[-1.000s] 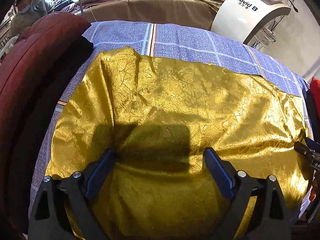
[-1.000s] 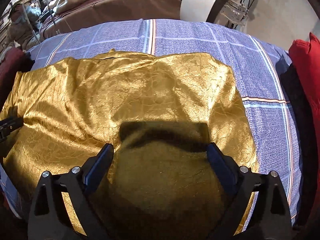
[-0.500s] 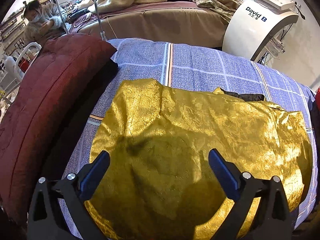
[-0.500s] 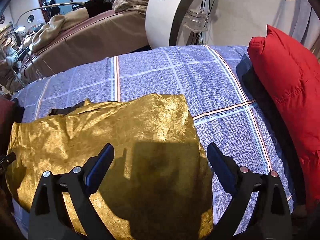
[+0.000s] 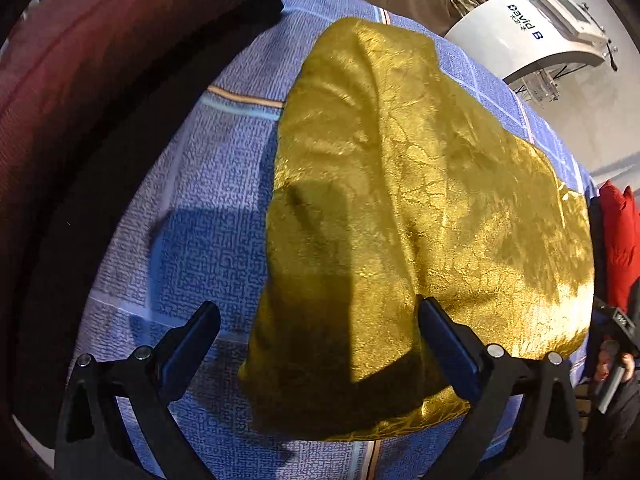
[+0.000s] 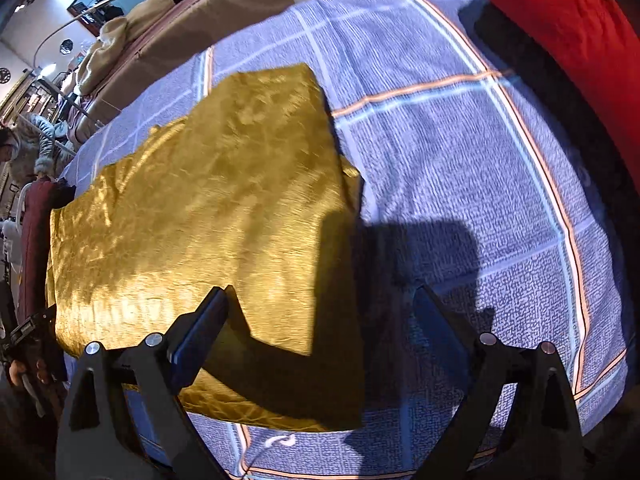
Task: Fold large clothes
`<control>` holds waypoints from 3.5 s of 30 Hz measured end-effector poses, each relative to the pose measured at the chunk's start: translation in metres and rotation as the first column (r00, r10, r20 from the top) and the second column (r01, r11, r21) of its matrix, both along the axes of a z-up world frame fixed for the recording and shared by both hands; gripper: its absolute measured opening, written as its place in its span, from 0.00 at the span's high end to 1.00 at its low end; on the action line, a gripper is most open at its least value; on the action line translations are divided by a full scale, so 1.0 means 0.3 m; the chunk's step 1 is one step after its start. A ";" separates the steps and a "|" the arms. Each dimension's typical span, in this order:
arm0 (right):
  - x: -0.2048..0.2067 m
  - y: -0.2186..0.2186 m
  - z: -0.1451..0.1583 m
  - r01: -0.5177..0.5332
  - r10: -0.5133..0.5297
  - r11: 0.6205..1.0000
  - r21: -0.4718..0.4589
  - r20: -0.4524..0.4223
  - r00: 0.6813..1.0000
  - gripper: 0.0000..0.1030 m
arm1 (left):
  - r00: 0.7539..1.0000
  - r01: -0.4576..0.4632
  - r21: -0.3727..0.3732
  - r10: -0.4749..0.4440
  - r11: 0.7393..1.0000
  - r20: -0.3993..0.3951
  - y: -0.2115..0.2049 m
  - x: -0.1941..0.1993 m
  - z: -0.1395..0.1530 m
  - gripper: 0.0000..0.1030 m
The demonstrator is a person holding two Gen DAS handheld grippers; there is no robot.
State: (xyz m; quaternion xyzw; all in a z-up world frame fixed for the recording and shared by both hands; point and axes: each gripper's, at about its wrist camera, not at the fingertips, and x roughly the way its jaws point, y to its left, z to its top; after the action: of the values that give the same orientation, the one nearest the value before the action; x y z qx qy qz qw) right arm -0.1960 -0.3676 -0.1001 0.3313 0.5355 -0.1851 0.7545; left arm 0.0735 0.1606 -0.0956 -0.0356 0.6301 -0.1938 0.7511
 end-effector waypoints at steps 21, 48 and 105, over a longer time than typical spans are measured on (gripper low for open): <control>0.187 0.146 -0.013 -0.175 0.169 0.980 -0.099 -0.064 0.984 0.14 | 0.974 0.076 0.303 -0.135 0.950 0.180 -0.219 -0.061 0.019 0.05; 0.066 0.020 -0.130 -0.010 -0.001 0.965 0.260 0.044 0.999 0.09 | 0.994 -0.055 -0.067 0.048 0.996 -0.095 0.063 0.068 -0.074 0.05; -0.054 -0.014 -0.048 -0.063 0.054 0.990 0.129 0.071 0.996 0.09 | 0.999 0.001 -0.038 0.000 0.999 0.042 0.144 0.021 -0.018 0.06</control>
State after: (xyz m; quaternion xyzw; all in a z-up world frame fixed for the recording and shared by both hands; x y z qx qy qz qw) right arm -0.2122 -0.3719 -0.1146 0.3703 0.5301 -0.1160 0.7539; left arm 0.0798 0.2039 -0.1010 -0.0457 0.6106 -0.2067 0.7632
